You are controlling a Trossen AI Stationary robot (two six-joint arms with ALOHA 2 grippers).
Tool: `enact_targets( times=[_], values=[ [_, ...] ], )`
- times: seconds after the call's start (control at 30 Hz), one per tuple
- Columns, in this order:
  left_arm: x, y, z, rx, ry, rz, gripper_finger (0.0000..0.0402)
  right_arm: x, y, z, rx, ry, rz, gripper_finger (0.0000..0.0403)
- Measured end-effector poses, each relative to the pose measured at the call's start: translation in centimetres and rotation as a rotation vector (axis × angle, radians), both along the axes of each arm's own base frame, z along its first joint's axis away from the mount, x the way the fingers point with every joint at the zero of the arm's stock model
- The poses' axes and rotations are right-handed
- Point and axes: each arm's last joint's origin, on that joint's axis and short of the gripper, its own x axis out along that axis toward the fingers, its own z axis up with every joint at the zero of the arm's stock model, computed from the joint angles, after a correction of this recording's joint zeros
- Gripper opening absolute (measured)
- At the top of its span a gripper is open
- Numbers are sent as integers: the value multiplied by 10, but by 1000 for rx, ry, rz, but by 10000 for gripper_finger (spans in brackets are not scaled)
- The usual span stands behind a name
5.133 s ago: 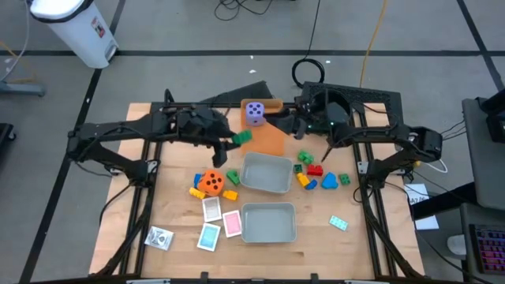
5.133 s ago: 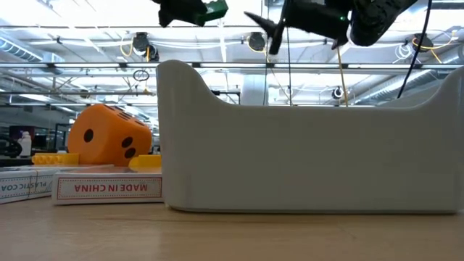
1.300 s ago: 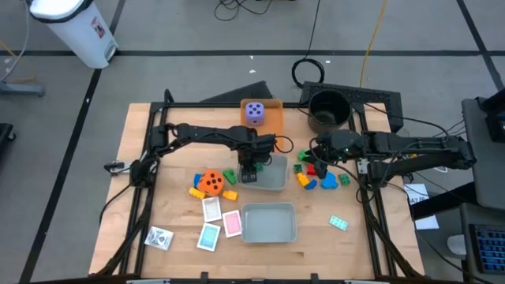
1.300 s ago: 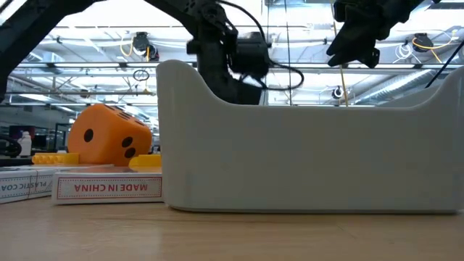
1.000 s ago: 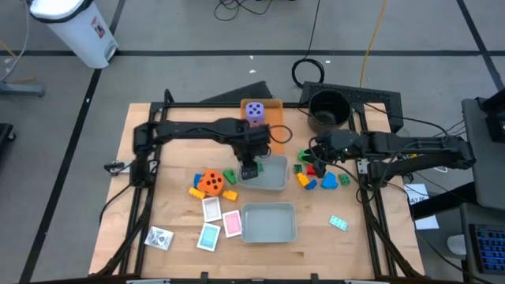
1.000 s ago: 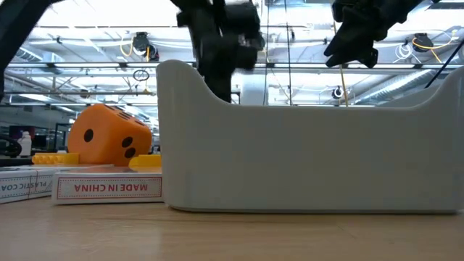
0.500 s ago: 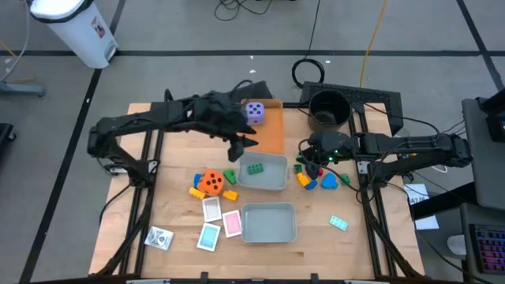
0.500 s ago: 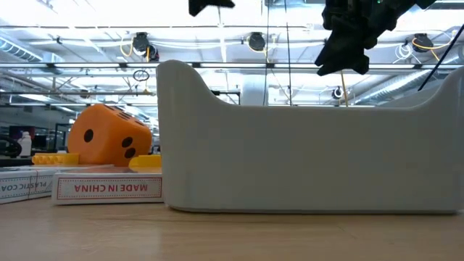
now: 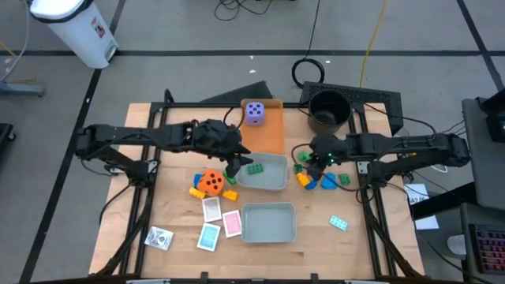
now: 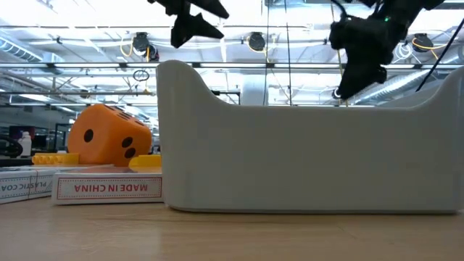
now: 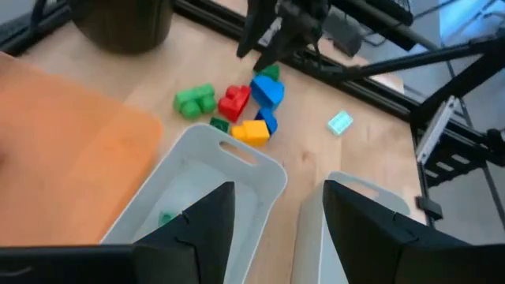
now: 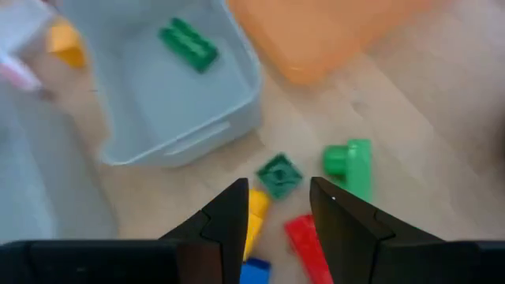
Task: Pick & Place Toys
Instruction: Put the green game piece into the top gray bin
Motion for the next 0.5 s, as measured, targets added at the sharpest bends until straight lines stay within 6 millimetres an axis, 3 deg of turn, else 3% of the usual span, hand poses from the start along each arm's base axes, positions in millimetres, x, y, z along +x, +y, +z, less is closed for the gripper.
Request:
enact_targets(
  times=[0.5],
  values=[
    [1, 3, 7, -6, -76, 16, 198, 24, -35, -40, -30, 225, -71, 130]
  ],
)
